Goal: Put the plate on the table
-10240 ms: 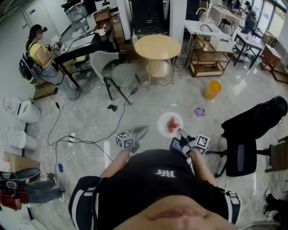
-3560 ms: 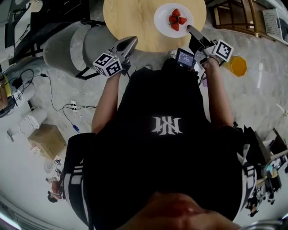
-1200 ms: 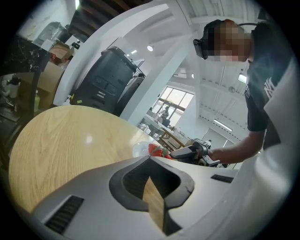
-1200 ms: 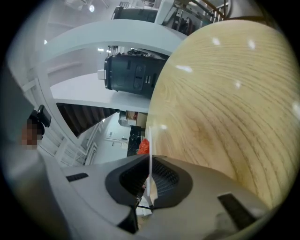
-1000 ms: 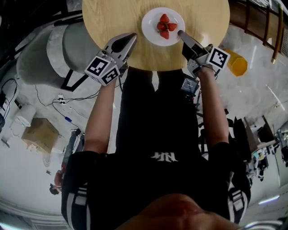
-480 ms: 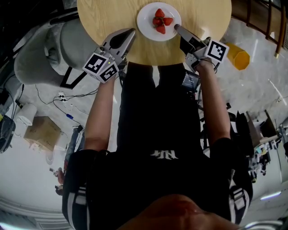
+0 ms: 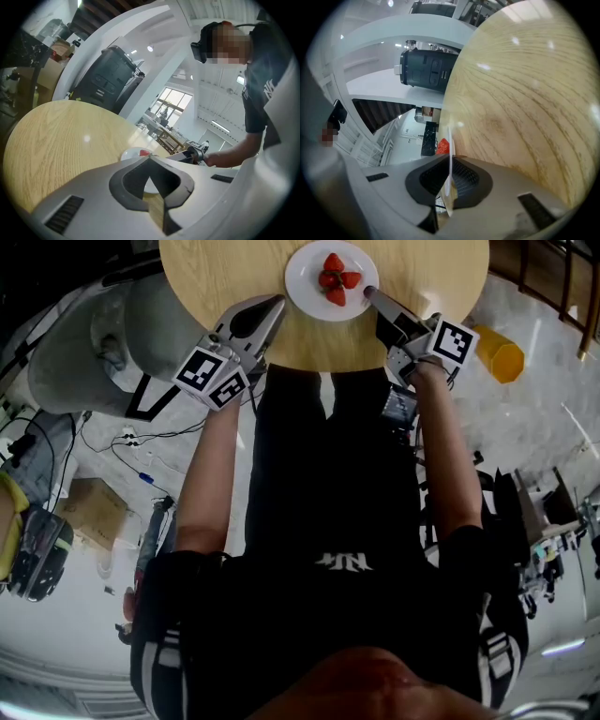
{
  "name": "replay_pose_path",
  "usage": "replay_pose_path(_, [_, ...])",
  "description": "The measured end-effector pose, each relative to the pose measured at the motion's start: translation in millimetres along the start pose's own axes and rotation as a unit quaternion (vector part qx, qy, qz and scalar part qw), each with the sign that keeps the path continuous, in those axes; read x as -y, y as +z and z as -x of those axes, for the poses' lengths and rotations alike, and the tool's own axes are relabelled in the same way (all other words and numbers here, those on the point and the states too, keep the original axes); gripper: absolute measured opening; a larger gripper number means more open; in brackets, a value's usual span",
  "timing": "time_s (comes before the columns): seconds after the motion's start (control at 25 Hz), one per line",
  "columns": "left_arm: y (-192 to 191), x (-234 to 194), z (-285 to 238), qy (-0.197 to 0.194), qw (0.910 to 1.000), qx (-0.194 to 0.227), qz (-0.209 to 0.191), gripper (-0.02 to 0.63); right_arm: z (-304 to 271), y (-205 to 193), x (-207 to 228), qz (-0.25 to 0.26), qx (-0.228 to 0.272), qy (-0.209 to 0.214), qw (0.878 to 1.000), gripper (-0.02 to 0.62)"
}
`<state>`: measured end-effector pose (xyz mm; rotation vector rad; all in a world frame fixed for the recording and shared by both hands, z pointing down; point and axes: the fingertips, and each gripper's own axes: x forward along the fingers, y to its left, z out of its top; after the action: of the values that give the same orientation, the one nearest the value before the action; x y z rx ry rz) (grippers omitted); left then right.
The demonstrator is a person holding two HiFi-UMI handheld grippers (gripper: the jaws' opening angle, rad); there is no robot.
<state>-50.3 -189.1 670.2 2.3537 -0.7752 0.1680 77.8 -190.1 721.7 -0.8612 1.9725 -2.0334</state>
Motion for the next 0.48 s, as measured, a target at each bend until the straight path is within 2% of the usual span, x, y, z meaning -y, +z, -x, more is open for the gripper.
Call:
replay_pose_path(0.28, [-1.4,-0.5,2.6,-0.001,1.0000,0.002,0.002,0.011,-2.3,1.6,6.2,0.013,0.002,-0.025,1.000,0.015])
replay_pose_path(0.48, [-5.5,0.0,2.9,-0.003,1.0000,0.000,0.001,0.011,-1.8,1.4,11.2,0.039,-0.002,-0.064,0.997,0.021])
